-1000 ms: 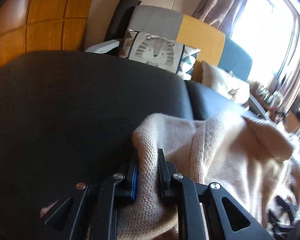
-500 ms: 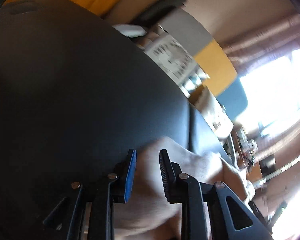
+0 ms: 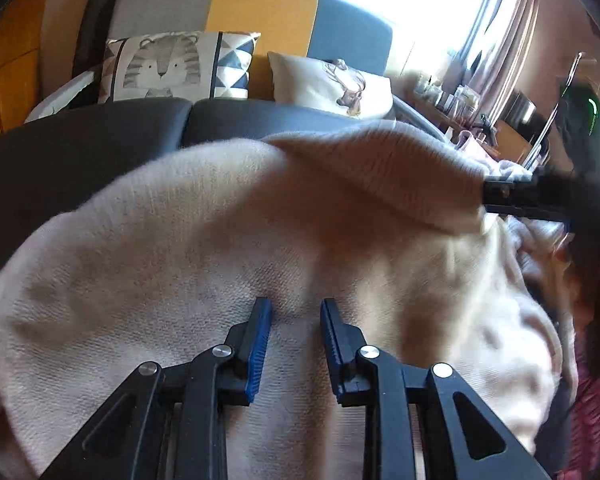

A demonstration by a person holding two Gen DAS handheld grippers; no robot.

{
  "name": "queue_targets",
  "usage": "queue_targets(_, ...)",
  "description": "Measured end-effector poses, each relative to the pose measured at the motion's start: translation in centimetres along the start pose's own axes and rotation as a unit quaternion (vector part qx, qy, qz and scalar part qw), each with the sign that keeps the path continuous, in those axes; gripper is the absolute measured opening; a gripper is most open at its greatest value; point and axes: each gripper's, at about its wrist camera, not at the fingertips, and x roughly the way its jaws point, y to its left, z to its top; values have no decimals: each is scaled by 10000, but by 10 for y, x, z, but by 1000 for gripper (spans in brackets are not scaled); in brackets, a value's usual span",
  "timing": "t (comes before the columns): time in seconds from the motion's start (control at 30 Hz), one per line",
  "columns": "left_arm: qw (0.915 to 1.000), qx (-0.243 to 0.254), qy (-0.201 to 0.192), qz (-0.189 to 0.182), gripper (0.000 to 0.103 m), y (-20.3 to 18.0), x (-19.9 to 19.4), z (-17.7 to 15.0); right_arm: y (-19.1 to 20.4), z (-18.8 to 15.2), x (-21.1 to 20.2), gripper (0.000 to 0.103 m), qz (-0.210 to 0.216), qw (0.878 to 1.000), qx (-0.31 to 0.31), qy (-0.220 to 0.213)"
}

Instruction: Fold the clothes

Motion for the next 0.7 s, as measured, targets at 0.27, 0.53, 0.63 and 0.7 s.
queue_targets(0.27, 9990, 407, -131, 107, 25, 25, -5, -8, 12, 16, 22, 6, 41, 9998, -154, -147)
queue_targets(0.53, 9998, -183, 20, -59, 22, 69, -13, 7, 31, 79, -30, 6, 22, 9947, -434, -933)
queue_targets(0.63, 9991, -304, -281, -11, 22, 70, -29, 13, 40, 105, -44, 5, 92, 9923, -477, -1139)
queue_targets(0.7, 9979, -394, -513, 5, 22, 72, -38, 16, 45, 117, -47, 5, 71, 9907, -473, -1271)
